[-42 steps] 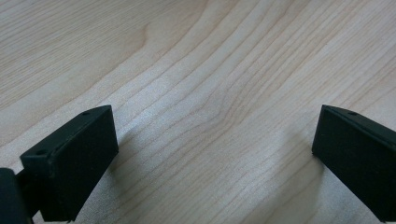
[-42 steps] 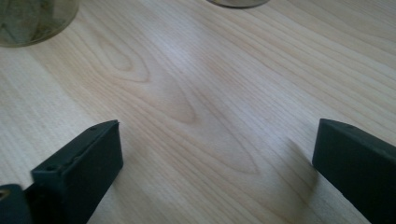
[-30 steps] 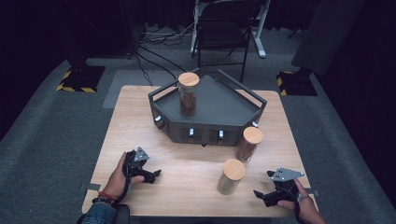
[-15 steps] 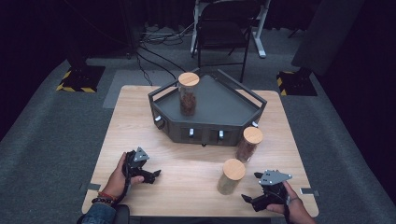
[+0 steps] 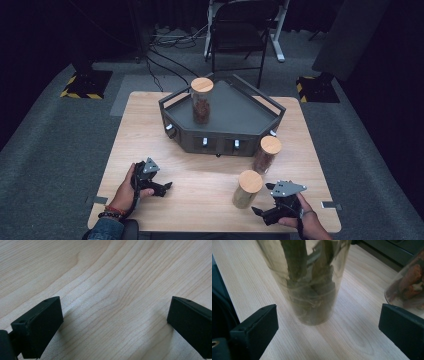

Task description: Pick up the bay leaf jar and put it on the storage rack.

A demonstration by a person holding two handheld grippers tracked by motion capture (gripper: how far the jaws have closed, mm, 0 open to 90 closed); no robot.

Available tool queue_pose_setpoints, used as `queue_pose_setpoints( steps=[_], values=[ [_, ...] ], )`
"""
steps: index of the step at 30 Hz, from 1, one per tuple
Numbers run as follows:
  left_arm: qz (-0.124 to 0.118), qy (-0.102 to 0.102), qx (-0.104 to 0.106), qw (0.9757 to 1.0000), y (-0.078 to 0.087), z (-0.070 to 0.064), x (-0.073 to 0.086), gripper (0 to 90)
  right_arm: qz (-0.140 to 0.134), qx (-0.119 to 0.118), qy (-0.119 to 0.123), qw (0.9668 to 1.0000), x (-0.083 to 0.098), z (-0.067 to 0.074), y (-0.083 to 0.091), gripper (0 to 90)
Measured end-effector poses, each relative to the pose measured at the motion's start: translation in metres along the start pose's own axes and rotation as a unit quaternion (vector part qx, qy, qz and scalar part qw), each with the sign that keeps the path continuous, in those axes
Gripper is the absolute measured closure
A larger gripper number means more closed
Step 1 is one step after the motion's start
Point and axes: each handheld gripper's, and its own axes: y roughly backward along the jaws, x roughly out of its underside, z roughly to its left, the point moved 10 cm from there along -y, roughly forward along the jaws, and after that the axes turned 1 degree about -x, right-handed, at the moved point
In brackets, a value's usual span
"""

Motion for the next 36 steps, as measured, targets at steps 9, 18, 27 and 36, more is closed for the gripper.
queue_pose_setpoints(
  steps=[9, 18, 27, 36],
  values=[
    [0.0, 0.0, 0.0, 1.0, 0.0, 0.0, 0.0, 0.0, 0.0, -0.008, 0.01, 0.9999, -0.014, 0.008, -0.01, 2.6],
    [0.0, 0.0, 0.0, 1.0, 0.0, 0.0, 0.0, 0.0, -0.007, -0.018, 0.008, 0.9998, -0.023, 0.011, -0.014, 3.2],
    [0.0, 0.0, 0.0, 1.0, 0.0, 0.0, 0.0, 0.0, -0.003, -0.025, 0.004, 0.9997, -0.027, 0.015, -0.021, 7.6],
    [0.0, -0.001, 0.001, 1.0, 0.0, 0.0, 0.0, 0.0, -0.018, -0.023, -0.012, 0.9995, -0.034, 0.015, -0.024, 20.7]
  ],
)
